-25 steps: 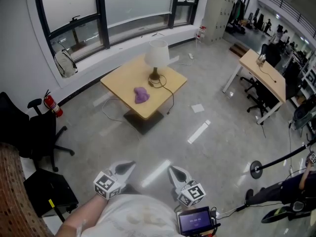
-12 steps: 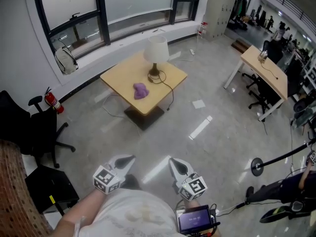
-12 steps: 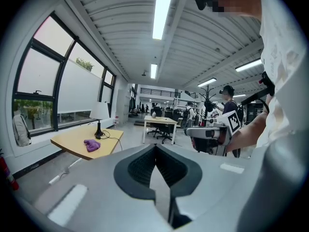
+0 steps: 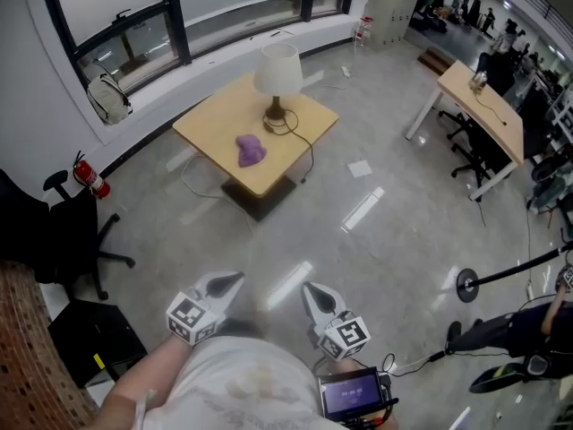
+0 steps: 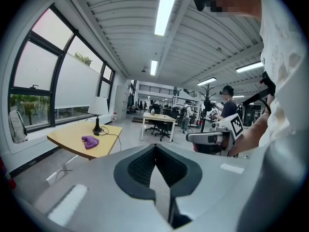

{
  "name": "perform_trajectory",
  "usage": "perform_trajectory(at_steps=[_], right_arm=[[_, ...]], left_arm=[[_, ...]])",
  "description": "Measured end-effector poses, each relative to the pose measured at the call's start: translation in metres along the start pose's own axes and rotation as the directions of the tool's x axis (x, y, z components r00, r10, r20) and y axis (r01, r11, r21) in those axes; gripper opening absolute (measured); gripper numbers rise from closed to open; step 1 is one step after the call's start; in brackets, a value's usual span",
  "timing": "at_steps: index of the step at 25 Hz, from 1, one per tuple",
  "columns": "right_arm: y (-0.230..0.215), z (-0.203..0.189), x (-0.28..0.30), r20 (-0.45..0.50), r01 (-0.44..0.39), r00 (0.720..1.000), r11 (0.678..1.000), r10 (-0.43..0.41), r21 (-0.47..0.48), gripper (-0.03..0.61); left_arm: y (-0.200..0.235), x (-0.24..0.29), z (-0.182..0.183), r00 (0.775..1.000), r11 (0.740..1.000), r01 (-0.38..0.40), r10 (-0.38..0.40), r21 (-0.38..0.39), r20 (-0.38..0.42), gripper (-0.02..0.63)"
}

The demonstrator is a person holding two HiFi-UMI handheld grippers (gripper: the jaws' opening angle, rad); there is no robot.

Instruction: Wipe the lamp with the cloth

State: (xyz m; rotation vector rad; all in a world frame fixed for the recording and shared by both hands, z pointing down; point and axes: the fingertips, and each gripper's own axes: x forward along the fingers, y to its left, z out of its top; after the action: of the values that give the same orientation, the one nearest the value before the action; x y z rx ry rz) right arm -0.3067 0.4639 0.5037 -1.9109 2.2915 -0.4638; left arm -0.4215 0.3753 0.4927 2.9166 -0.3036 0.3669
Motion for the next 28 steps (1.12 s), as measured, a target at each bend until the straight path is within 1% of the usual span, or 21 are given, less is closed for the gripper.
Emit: perform_trajectory(at_steps=[3,9,14,19,23,26,28], right_arm=[[-0.008,0.005,0.008,-0.024,0.008,1.0,1.0,-0.008,-0.009,0.014],[-0.045,0.016,0.036,-0.064,0.027,0.998,0.999,-0.029,-0.034,0.015],[-0.078,0.045,0.075,-0.102,0.023,0.994,0.995,-0.033,-0.097,0.015],[-0.095,0.073,0.112,-0.129,0.007,0.991,0.985,-0.029,-0.172,0.014],[-0.101,0.076,0.137,-0.17,-0.007,0.985,0.981,-0.026,-0.193,0.014],[-0.112,0.076,0.152,-0.179,-0.008,0.983,0.98,-0.028,-0.197,0.014],[-0.122,0.08,0.162,-0.181,-0.002,0.983,0.979,-0.036,-0.206,0.015]], left_arm=[[0.011,0.018,0.002,1.0,1.0,0.008,-0.008,-0.021,0.002,0.0],[0.039,0.059,0.02,0.999,0.999,0.031,-0.029,-0.039,0.044,0.0],[0.082,0.086,0.037,0.997,0.998,0.011,-0.006,-0.064,0.077,0.0],[0.124,0.106,0.051,0.996,0.996,0.0,0.009,-0.095,0.091,0.0],[0.154,0.119,0.058,0.994,0.994,-0.011,0.023,-0.112,0.103,0.0],[0.17,0.128,0.054,0.994,0.991,-0.02,0.033,-0.134,0.1,0.0],[0.179,0.134,0.052,0.995,0.991,-0.022,0.035,-0.133,0.094,0.0]])
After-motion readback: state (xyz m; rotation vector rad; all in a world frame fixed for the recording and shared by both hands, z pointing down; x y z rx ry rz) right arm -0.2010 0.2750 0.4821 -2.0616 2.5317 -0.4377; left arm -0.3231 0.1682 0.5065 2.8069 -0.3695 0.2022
